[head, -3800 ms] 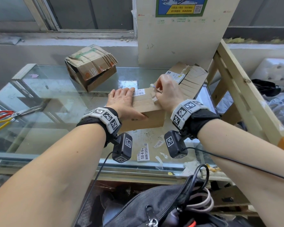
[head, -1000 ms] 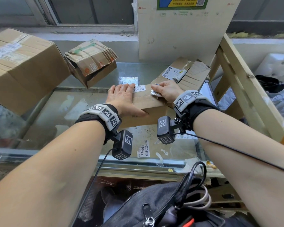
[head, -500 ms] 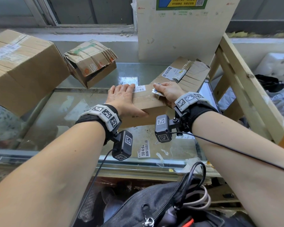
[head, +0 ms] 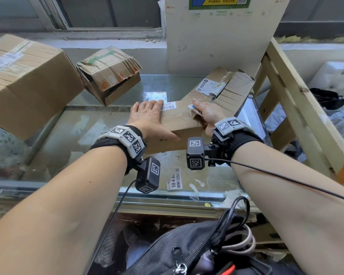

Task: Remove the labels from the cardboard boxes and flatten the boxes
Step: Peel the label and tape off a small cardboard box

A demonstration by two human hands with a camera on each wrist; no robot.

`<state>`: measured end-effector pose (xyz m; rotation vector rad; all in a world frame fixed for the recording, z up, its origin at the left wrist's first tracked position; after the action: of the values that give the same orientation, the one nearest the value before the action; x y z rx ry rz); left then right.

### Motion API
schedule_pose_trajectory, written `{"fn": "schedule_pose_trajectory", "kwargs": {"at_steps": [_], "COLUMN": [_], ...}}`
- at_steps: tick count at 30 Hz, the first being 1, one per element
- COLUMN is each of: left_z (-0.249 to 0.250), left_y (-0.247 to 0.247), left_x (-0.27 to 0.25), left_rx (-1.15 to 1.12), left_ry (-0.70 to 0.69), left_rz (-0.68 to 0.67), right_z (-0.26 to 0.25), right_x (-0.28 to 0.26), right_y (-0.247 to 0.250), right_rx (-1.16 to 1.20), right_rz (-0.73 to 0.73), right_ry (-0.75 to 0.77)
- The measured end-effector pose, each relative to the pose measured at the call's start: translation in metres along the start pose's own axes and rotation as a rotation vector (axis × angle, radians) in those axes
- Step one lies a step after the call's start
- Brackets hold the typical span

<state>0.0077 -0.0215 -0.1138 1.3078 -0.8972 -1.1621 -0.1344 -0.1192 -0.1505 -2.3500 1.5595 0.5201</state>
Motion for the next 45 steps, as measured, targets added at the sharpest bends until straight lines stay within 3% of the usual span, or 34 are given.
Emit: {"fn": "schedule_pose_trajectory", "kwargs": {"at_steps": [9, 23, 34, 45], "left_z": [0.000, 0.000, 0.000, 0.000], "left_y": [0.000, 0.001, 0.002, 0.003], "left_x": [0.000, 0.002, 0.003, 0.003], "left_rx": [-0.006, -0.008, -0.014, -0.019], "left_ry": [-0.003, -0.003, -0.006, -0.009], "left_rz": [-0.005, -0.006, -0.007, 0.000], "right_z": [0.011, 0.024, 0.028, 0.036], "right_x": [-0.007, -0.013, -0.019, -0.015], "right_y": [0.002, 0.001, 0.005, 0.012], "right_rx": [0.352, 0.591, 0.757, 0.750], "right_rz": [0.021, 0.064, 0.145, 0.230], "right_ry": [-0.088, -0.143, -0.145, -0.136]}}
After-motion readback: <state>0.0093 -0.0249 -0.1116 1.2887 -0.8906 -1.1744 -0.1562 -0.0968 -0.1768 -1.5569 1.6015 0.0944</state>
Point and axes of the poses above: each hand's wrist, its own x-axis towards the middle knuckle, its own y-axis out of the back of the hand, z = x × y, the point moved 10 cm from there along x, towards the middle knuckle, and after that the axes turned 6 degrees about -y, right-handed, at the moved point
